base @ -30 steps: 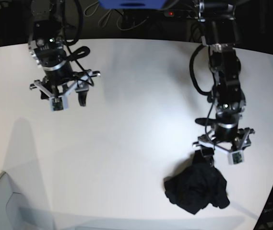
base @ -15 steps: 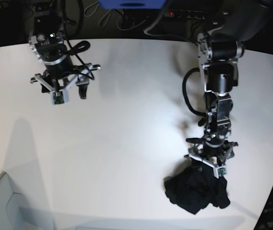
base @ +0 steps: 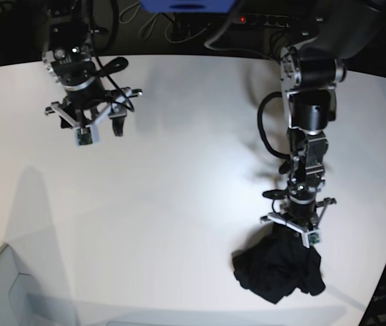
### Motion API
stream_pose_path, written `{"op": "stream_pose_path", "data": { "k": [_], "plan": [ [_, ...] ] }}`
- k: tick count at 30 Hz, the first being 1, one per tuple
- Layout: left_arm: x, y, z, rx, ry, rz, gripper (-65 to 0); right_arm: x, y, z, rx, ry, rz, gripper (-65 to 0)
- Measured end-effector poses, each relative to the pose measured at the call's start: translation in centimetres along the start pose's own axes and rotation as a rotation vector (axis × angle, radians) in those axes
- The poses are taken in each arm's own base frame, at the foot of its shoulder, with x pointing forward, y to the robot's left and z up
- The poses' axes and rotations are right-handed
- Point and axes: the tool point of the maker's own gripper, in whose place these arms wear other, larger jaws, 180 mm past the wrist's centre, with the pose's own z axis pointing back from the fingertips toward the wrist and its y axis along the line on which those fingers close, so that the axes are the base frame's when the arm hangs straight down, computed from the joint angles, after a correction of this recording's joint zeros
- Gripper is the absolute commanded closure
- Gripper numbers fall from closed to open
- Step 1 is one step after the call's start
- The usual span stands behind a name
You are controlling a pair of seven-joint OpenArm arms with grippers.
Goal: Layout the t-shirt on the table in an organized manner, then fold the t-shirt properly
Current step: 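Lower the left gripper onto the crumpled black t-shirt and grasp it, then lift the black t-shirt with the left gripper and drag it across the table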
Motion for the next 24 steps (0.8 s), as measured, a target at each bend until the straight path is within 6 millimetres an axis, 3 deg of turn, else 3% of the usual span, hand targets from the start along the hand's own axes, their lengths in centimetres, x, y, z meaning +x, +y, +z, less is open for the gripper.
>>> {"op": "stream_pose_path", "data": {
  "k": [3,5,9,13,15,17,20,24],
  "plan": [
    [0.5,-0.1,0.6,-0.003,-0.013,0.000,-0.7,0.7,-0.1,-0.3,-0.002,-0.018,0.000,-35.2],
    [1.1,-0.7,2.3,-0.011,-0.030,0.042,-0.4,0.5,-0.1,-0.5,-0.003,-0.012,0.000,-35.2],
    [3.8,-2.1,9.1,-0.093,-0.083,0.146,-0.4,0.0,-0.2,-1.0,-0.002,0.012,0.003,-35.2],
    [7.5,-3.8,16.5,-0.206,-0.187,0.206,-0.4,1.3,-0.5,-1.4,-0.007,-0.026,0.009,-35.2],
    [7.0,-3.9,19.0,-0.228,-0.181,0.217,-0.4,1.9,-0.5,-1.5,-0.006,-0.039,0.007,-35.2],
    [5.1,-3.3,20.8,-0.215,-0.135,0.214,-0.4,2.2,-0.5,-1.6,-0.007,-0.044,0.008,-35.2],
    [2.2,-2.1,22.0,-0.189,-0.061,0.194,-0.4,3.6,-0.8,-1.9,-0.012,-0.081,0.014,-35.2],
    [-0.1,-0.3,23.1,-0.170,-0.004,0.131,-0.3,4.5,-0.9,-2.0,-0.014,-0.098,0.017,-35.2]
  ]
}}
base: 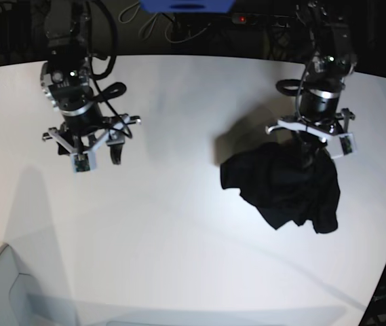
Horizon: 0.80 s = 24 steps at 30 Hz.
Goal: Layout the t-shirt on the table in an organized manner, then fold the t-shirt properly
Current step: 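Lift the black t-shirt with the left gripper and drag it across the table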
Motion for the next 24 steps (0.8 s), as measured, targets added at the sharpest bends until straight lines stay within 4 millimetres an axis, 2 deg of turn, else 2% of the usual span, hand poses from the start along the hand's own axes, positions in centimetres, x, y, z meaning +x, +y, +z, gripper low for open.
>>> {"op": "stream_pose_path", "data": {
  "k": [3,5,7,10,12,15,18,20,22,24],
  "plan": [
    [-2.6,0.7,1.3,0.018,0.080,-0.005,-0.3,0.4,0.2,-0.1,0.003,-0.011,-0.004,-35.2],
    [-3.9,0.5,1.5,0.018,0.111,0.011,-0.4,0.4,0.4,-0.1,0.010,-0.011,-0.003,-35.2],
    [-4.5,-0.6,1.5,0.001,0.124,0.036,-0.5,0.5,0.7,-0.1,0.015,-0.014,-0.005,-35.2],
    [-4.3,-3.0,1.2,-0.048,0.112,0.071,-0.3,0.5,1.4,-0.2,0.027,-0.015,-0.021,-35.2],
    [-2.7,-5.7,0.1,-0.112,0.076,0.078,-0.3,0.2,1.6,-0.2,0.033,-0.010,-0.027,-35.2],
    [1.7,-11.1,-1.7,-0.258,-0.047,0.065,-0.3,-1.7,1.4,-0.4,0.031,0.045,-0.026,-35.2],
    [4.0,-16.1,-2.0,-0.402,-0.095,0.052,-0.4,-3.3,1.0,-0.6,0.022,0.082,-0.031,-35.2],
    [5.7,-17.8,-2.8,-0.420,-0.132,0.088,-0.5,-4.7,0.0,-0.5,-0.005,0.117,-0.045,-35.2],
    [6.9,-18.6,-4.4,-0.416,-0.164,0.115,-1.5,-6.0,-0.8,-0.1,-0.027,0.152,-0.047,-35.2],
    [6.0,-19.0,-6.5,-0.418,-0.127,0.105,-6.4,-6.5,-1.3,0.1,-0.041,0.162,-0.053,-35.2]
  ]
}}
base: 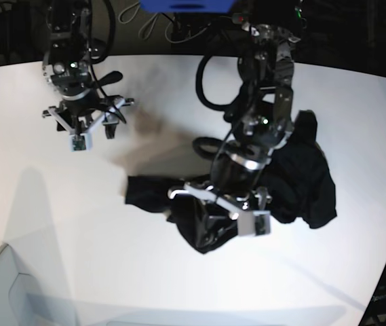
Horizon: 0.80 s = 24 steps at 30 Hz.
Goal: Layout the t-shirt on the table in an organized manner, then fold the t-shirt properly
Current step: 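Lift the black t-shirt with the left gripper and drag it across the table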
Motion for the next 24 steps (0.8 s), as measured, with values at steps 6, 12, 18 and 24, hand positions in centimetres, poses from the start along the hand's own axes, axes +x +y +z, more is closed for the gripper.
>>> {"op": "stream_pose_path", "data": {
  "k": [6,12,18,24],
  "plan": [
    [-1.3,0.6,-2.4,0.015,0.052,0.008,-35.6,-0.6,-1.7,0.3,-0.043,0.009,-0.018,-35.2],
    [0.2,1.9,-0.5,0.032,0.010,-0.003,-57.3,-1.0,-2.7,0.6,-0.069,0.015,-0.031,-35.2],
    [-0.7,12.0,3.4,0.279,0.035,-0.026,-58.6,-0.9,-2.1,0.5,-0.057,0.014,-0.035,-35.2],
    [-4.1,21.4,6.8,0.524,0.111,0.063,-58.6,-0.4,-2.2,0.4,-0.058,0.003,-0.036,-35.2]
  ]
}}
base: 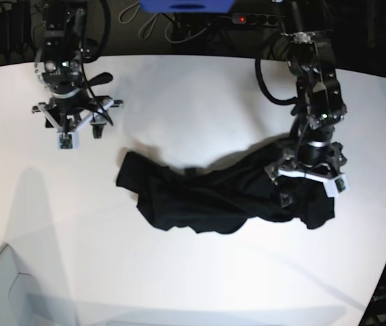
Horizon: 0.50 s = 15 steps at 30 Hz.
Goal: Layout the t-shirt on the table in an organized manner, then fold the t-shirt properly
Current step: 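Lift the black t-shirt with the left gripper and drag it across the table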
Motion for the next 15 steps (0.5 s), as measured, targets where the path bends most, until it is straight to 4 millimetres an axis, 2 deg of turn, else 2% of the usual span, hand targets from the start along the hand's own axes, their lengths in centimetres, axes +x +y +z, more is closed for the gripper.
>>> {"op": "stream_pose_path", "data": {
  "k": [1,3,8,10,12,15],
  "plan": [
    [-0.3,0.8,-0.6,0.023,0.017,0.011,-58.6,0.0,0.0,0.0,0.000,0.002,0.000,-35.2],
    [-0.3,1.2,-1.7,0.038,0.028,0.033,-58.6,-0.2,0.2,0.0,0.003,0.005,-0.007,-35.2],
    [3.0,-1.2,-5.2,-0.001,-0.018,0.076,-58.6,-0.1,0.7,0.0,0.012,0.000,-0.019,-35.2],
    [3.3,-2.1,-6.7,-0.012,-0.001,0.088,-58.6,-0.1,0.7,0.0,0.012,0.001,-0.020,-35.2],
    [3.0,-2.5,-8.1,-0.010,0.027,0.095,-58.6,-0.1,1.0,-0.1,0.020,0.001,-0.016,-35.2],
    [0.7,-2.3,-9.9,0.010,0.115,0.115,-58.6,-0.1,1.1,-0.1,0.023,0.001,-0.017,-35.2]
  ]
}}
